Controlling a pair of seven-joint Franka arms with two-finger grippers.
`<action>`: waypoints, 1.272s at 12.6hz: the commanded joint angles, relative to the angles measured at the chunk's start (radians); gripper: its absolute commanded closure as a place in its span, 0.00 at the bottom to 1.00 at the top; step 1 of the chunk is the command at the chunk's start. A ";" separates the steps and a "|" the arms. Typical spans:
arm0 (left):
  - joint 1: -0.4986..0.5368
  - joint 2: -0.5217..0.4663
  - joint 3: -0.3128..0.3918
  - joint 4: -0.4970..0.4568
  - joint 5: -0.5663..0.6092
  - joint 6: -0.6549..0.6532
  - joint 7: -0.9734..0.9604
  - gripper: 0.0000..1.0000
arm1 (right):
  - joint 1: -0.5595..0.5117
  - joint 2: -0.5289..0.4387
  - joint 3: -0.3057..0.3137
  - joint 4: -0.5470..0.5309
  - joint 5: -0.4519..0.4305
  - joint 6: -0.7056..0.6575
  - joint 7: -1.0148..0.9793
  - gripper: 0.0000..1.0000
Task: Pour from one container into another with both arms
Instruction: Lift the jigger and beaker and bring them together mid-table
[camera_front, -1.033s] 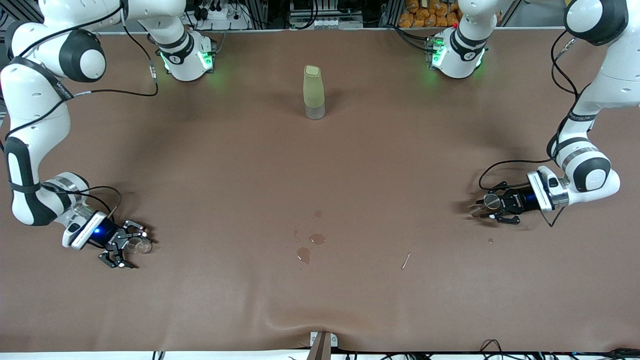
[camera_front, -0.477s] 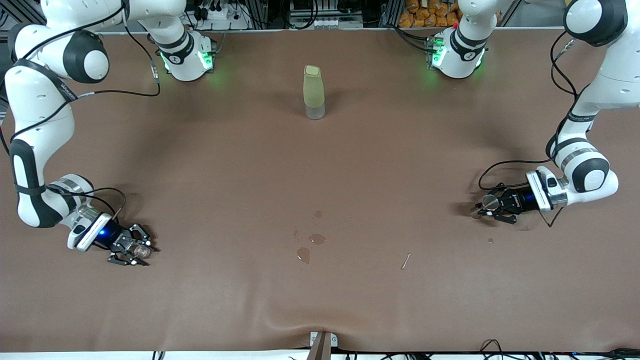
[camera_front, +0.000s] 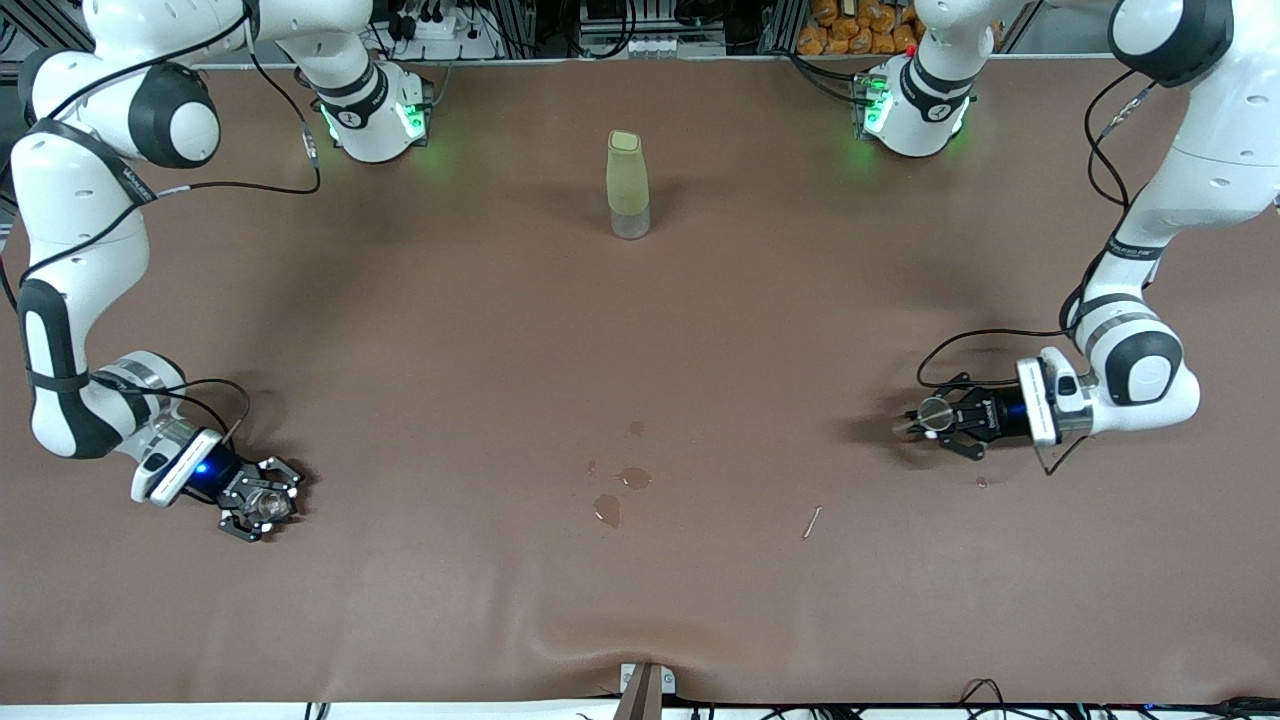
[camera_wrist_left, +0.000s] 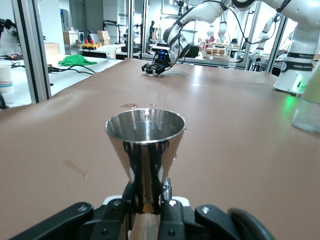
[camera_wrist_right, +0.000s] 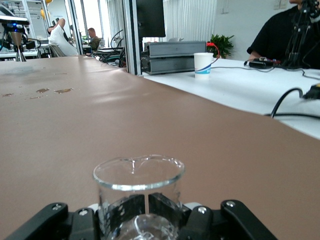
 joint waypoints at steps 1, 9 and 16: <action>-0.036 -0.045 -0.085 -0.022 -0.032 0.129 -0.077 1.00 | 0.039 0.013 -0.005 0.057 0.022 -0.001 0.006 1.00; -0.389 -0.012 -0.162 0.067 -0.455 0.537 -0.073 1.00 | 0.188 -0.066 0.031 0.099 0.031 -0.003 0.237 1.00; -0.731 0.078 -0.063 0.294 -0.778 0.734 -0.071 1.00 | 0.338 -0.211 0.060 0.093 0.028 -0.007 0.400 1.00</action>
